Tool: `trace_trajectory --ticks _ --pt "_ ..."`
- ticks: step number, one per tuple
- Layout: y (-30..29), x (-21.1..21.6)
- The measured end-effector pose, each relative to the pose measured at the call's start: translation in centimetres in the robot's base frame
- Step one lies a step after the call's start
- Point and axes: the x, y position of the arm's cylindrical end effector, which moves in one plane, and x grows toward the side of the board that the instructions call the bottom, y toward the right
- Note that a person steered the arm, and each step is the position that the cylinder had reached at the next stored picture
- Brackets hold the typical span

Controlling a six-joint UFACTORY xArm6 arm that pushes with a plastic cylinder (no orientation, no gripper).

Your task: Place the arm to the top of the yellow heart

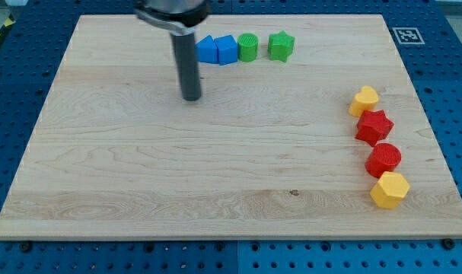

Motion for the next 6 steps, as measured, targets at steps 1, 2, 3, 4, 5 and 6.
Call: trace_trajectory --ticks 1,2,3,4,5,6 --pt "5.7 0.0" --pt "11.0 0.0" --pt "15.6 0.0" --pt "19.6 0.0" --pt "21.3 0.2" --pt "21.1 -2.2"
